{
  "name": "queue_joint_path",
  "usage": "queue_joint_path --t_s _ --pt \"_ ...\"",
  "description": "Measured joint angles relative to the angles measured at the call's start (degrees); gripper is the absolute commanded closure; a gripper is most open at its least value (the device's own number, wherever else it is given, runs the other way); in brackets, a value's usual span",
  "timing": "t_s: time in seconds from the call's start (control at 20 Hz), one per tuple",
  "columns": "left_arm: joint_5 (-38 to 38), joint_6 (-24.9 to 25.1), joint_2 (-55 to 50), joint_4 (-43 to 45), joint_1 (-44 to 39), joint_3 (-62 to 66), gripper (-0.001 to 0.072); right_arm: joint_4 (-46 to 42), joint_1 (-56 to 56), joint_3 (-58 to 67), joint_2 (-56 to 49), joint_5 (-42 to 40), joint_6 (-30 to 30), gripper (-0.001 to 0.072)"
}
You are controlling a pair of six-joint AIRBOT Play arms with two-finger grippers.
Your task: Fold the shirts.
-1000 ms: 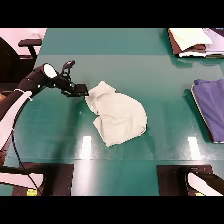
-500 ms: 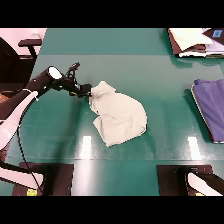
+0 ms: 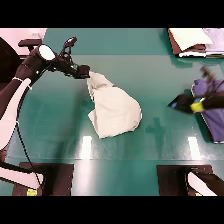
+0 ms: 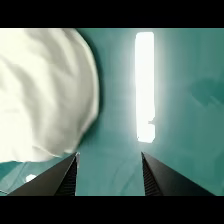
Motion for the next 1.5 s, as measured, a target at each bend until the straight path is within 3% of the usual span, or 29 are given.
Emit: queue_joint_path --t_s 0.1,0.15,0.2,0.45,0.55,0.6,0.65,0.95,1.2,1.5 --pt "-0.11 0.04 0.0 0.39 0.02 0.76 0.0685 4.61 1.84 -7.8 -2.67 -5.35 -1.18 0.0263" --pt "-0.28 0.04 0.0 0.52 0.0 1.01 0.0685 7.17 3.26 -10.36 -4.52 -8.39 -2.05 0.033" --pt "-0.31 0.02 0.0 0.55 0.0 1.16 0.0685 9.42 4.79 -11.89 -6.43 -11.1 -2.91 0.0351" --pt "-0.44 0.02 0.0 0.76 0.0 1.51 0.0685 16.24 13.2 -9.07 -17.33 -20.26 -5.05 0.0354" --pt "-0.44 0.02 0.0 0.79 0.0 1.55 0.0685 17.46 15.58 -5.7 -21.59 -21.11 -5.33 0.0463" --pt "-0.46 0.02 0.0 0.81 0.0 1.55 0.0685 17.66 16.48 -4.02 -23.52 -21.33 -5.49 0.0557" --pt "-0.48 0.02 0.0 0.83 0.0 1.55 0.0685 17.66 17.35 -2.27 -25.4 -21.49 -5.62 0.0698" --pt "-1.11 0.02 4.04 2.82 0.0 1.97 0.0686 12.15 17.84 7.1 -26.29 -20.59 -6.25 0.0695" --pt "0.26 0.17 17.81 7.65 0.0 7.78 0.0685 2.08 12.92 21.18 -13.86 -13.9 -5.18 0.0695" --pt "0.96 0.94 35.39 8.31 0.0 18.95 0.0686 -1.31 9.09 39.45 2.21 -8.94 -4.94 0.0696"
